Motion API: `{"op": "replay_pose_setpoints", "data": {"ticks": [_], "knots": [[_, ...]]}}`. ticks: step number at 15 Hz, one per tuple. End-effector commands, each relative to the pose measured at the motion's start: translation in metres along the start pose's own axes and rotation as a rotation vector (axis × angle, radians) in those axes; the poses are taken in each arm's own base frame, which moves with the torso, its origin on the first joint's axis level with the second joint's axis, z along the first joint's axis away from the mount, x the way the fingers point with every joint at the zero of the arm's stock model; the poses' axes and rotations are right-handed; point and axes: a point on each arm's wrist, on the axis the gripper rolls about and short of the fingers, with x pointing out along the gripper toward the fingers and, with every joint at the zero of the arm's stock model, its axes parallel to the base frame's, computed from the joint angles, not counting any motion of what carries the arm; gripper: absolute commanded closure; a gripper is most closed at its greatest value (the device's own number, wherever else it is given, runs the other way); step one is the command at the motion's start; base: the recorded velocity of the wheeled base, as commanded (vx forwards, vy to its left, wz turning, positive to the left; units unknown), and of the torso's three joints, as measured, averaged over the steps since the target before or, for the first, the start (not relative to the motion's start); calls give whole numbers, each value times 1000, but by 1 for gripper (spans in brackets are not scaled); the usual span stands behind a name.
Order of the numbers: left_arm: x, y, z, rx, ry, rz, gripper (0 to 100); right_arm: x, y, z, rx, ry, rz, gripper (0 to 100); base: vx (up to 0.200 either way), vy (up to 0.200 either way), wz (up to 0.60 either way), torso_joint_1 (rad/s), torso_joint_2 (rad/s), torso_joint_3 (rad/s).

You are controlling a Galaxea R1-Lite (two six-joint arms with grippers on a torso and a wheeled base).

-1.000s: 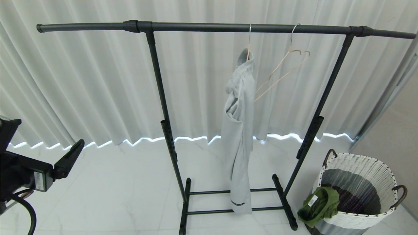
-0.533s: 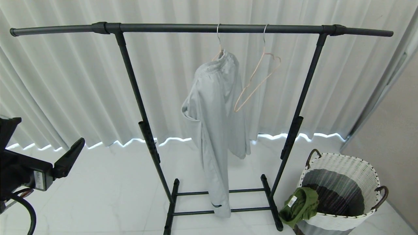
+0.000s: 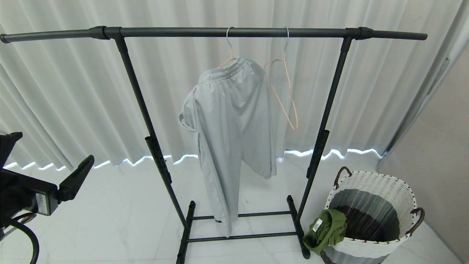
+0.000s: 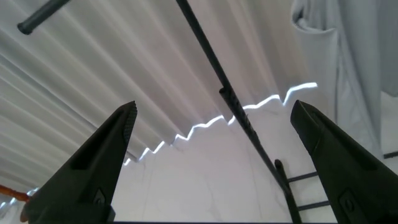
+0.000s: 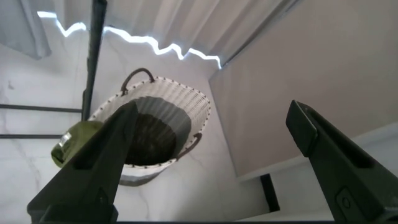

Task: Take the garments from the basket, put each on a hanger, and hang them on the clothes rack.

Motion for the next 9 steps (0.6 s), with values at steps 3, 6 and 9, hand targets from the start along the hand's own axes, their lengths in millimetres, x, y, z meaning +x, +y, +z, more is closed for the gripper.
{"op": "replay_pose_setpoints", "data": {"ticks": [3, 6, 9], "knots": [[0, -1, 0, 0, -3, -8, 0, 1, 0, 0, -5, 3, 2, 0, 0, 0, -600, -121, 305, 168], [-2, -1, 1, 0, -11, -10, 0, -1, 0, 0, -5, -2, 0, 0, 0, 0, -600, -185, 460, 266], [-3, -1, 1, 1, -15, -7, 0, -3, 1, -4, -8, 1, 4, 0, 0, 0, -600, -191, 471, 284]]}}
